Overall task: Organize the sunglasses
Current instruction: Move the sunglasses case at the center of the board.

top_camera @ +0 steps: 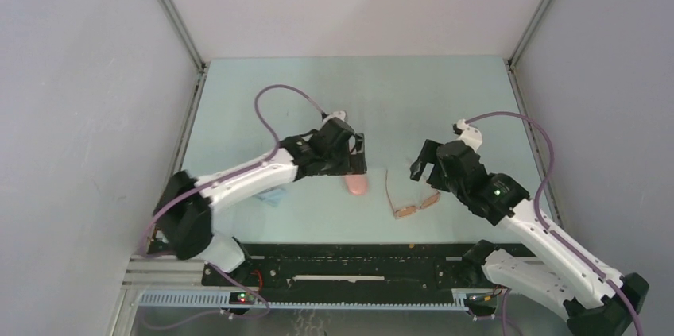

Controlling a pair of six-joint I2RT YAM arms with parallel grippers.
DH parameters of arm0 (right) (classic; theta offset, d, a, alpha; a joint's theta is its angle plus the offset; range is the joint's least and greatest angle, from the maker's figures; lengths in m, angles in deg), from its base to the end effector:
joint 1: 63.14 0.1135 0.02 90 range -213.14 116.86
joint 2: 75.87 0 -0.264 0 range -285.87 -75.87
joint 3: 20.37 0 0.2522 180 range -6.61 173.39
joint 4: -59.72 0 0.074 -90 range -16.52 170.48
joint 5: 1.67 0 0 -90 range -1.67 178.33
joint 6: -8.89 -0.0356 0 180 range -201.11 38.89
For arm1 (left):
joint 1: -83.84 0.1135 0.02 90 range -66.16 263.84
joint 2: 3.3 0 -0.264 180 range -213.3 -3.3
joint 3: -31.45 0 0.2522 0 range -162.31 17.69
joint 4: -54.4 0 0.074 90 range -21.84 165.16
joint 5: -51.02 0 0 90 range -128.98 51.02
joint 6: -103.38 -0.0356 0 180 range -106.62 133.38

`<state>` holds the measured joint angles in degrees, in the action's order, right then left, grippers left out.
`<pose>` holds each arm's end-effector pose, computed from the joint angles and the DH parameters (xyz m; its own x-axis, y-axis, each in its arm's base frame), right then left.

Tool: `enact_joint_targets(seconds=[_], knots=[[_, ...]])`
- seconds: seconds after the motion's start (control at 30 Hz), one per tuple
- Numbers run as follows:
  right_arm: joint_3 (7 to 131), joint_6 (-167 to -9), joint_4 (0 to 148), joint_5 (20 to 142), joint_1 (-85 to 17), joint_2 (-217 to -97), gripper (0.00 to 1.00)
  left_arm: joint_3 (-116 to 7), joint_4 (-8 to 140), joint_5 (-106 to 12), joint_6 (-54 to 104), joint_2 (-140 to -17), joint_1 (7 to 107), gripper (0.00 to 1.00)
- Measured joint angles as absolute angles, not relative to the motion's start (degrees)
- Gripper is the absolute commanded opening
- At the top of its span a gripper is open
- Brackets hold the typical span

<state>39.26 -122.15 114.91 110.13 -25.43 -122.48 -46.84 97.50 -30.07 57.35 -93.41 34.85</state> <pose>0.1376 0.0897 0.2903 -0.6305 0.2831 -0.7227 0.0846 0.9506 0.2986 0.2208 -0.2455 0.2365 -0.8635 -0.0523 -0.5016 0.1217 0.9436 -0.3078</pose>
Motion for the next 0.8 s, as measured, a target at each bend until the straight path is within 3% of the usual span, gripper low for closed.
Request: enact_joint_targets(seconds=[0.2,0.47,0.8], knots=[[41.95,-121.32,114.30,110.55,-17.28,-131.64,1.00,-46.60,99.38,-28.81,56.96,-75.09,38.35,1.00],[52.53,-112.77,106.80,108.89,-7.68,-154.77,1.00,-35.02,103.88,-28.22,58.07,-55.09,56.93,1.00],[58.84,-103.74,101.23,102.94,-7.46,-170.72,1.00,-25.16,107.32,-26.07,57.98,-40.49,58.30,1.00]])
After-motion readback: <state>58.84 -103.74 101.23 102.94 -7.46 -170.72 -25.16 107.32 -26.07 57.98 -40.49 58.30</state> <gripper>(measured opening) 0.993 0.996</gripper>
